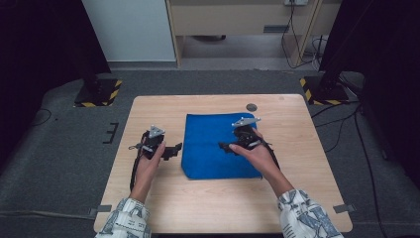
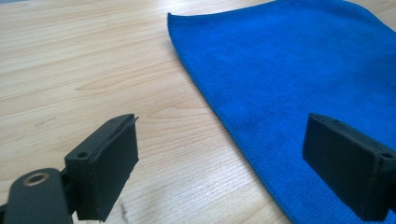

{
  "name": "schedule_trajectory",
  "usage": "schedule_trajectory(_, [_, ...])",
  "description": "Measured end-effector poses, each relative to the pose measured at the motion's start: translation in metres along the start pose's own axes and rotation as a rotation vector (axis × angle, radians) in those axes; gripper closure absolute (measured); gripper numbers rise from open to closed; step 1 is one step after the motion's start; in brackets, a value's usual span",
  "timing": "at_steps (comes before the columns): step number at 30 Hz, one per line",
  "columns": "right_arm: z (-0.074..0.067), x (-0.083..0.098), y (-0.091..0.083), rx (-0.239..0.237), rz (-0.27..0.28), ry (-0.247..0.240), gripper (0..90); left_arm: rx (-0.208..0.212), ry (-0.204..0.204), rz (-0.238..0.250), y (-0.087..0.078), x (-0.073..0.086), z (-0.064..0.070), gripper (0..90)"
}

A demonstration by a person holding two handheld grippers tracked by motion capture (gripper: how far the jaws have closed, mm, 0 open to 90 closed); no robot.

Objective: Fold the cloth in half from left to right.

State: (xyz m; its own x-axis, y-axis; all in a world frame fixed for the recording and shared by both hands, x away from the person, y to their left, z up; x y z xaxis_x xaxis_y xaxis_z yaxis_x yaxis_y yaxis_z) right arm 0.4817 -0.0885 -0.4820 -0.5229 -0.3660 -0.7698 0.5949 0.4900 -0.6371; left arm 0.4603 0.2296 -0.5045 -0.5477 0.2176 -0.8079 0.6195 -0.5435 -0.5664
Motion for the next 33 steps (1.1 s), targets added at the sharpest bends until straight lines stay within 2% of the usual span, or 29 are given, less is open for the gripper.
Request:
schedule_trajectory(2, [-0.016, 0.001, 0.004, -0.024, -0.005, -0.016, 15.6, -0.004, -0.001, 0.002, -0.001, 0.001, -0.002, 10.1])
schedule_trajectory(5, [-0.030, 0.002, 0.008, -0.037, -0.018, -0.046, 17.4, -0.007, 0.000, 0.000, -0.003, 0.002, -0.004, 10.1])
schedule_trajectory(7, [-0.042, 0.002, 0.010, -0.060, -0.017, -0.049, 19.6, -0.011, -0.004, 0.002, -0.002, 0.003, -0.005, 10.1])
schedule_trajectory(11, [-0.062, 0.002, 0.013, -0.088, -0.009, -0.080, 24.0, -0.021, -0.002, -0.003, -0.003, 0.005, -0.008, 10.2])
schedule_trajectory(20, [-0.104, 0.008, 0.022, -0.142, -0.040, -0.136, 31.7, -0.048, 0.002, -0.001, -0.006, 0.008, -0.014, 10.2])
schedule_trajectory(24, [-0.118, 0.011, 0.026, -0.144, -0.043, -0.161, 35.0, -0.059, 0.002, 0.004, -0.006, 0.010, -0.016, 10.2])
schedule_trajectory(33, [-0.134, 0.016, 0.031, -0.139, -0.048, -0.197, 42.6, -0.061, 0.007, -0.007, -0.005, 0.012, -0.017, 10.1])
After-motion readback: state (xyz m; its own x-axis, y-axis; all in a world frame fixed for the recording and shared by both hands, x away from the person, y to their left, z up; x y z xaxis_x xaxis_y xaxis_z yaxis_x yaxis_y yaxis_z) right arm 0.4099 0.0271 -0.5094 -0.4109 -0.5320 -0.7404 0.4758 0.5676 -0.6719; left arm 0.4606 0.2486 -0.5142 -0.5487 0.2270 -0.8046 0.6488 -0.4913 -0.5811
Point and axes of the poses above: each handheld gripper's, and its own axes: y roughly forward along the jaws, x roughly out of its underside, z roughly to its right, the point moved 1 cm from there along y, roughly forward along the jaws, and after that the axes turned 8 degrees about x, right-handed, at the moved point
